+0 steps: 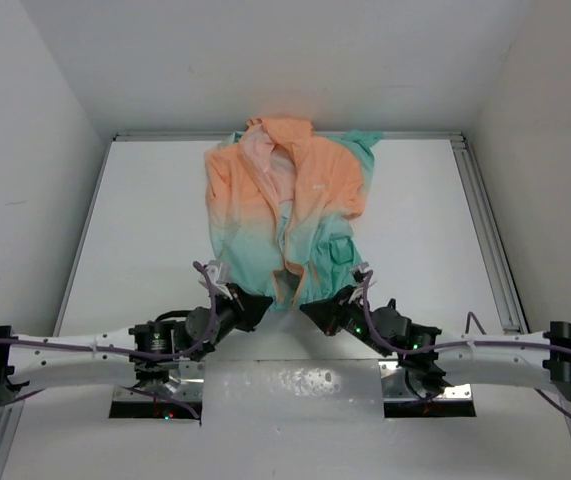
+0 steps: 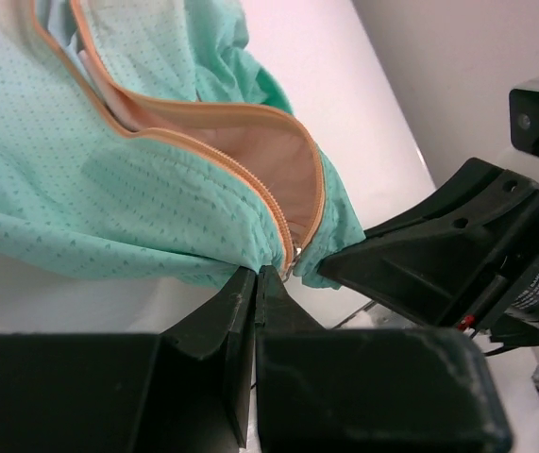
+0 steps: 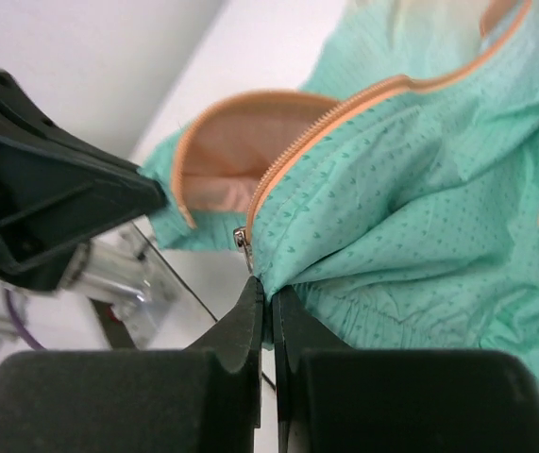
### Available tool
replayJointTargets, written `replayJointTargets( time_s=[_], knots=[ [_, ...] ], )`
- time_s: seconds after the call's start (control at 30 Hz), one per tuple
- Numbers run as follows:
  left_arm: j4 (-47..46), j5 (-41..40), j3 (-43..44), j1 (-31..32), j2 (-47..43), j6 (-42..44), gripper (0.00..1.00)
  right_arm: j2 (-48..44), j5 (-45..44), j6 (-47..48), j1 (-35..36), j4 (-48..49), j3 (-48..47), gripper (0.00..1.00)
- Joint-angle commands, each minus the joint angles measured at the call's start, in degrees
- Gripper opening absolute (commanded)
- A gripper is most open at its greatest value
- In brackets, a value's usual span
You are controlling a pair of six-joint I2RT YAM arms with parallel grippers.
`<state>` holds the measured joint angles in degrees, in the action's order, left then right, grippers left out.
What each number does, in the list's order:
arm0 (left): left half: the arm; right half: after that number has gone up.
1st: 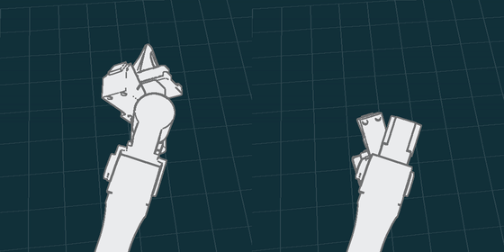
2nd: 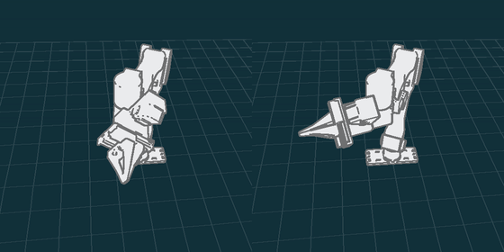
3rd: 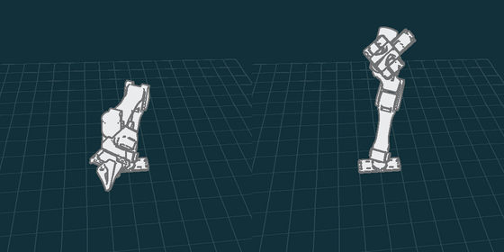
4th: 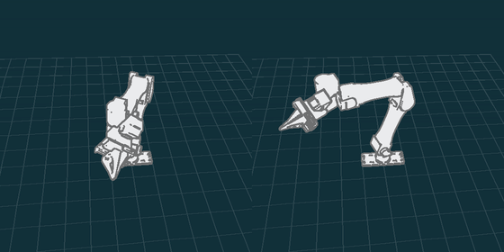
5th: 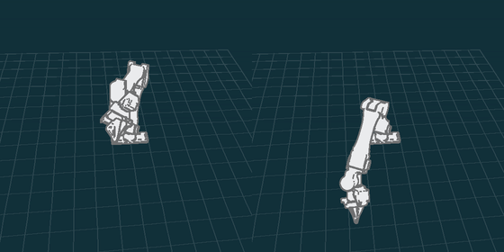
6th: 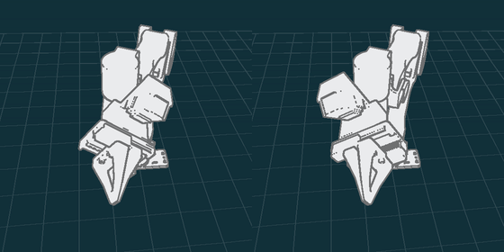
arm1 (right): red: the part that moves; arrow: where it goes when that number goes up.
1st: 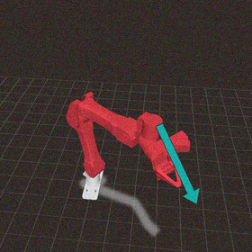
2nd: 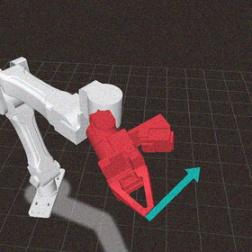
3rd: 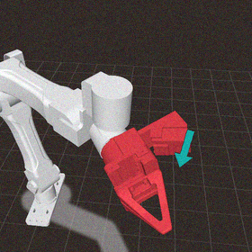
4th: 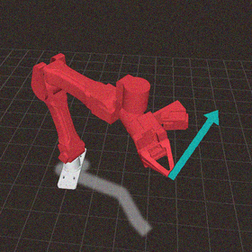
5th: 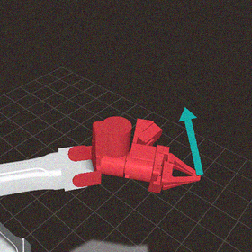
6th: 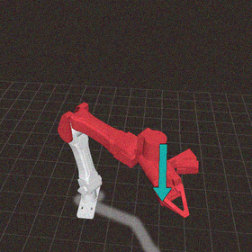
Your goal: Zip up the jacket
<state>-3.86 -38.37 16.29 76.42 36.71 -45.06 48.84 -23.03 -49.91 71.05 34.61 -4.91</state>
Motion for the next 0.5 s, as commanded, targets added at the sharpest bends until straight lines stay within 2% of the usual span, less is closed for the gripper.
replayJointTargets(
  time_s=[0.0,0.23,0.47],
  knots=[
    [-4.5,0.2,3.7,-0.4,1.1,0.1,0.00,-3.0,-3.3,0.8,0.3,12.9,0.9,0.00],
    [-5.9,2.9,5.4,-1.2,2.8,-0.1,0.00,-4.2,2.2,2.9,0.3,13.3,0.9,0.00],
    [-7.1,3.9,3.7,-1.5,-0.3,1.9,0.00,-5.9,6.2,1.7,0.3,4.0,-1.5,0.00]
  ],
)
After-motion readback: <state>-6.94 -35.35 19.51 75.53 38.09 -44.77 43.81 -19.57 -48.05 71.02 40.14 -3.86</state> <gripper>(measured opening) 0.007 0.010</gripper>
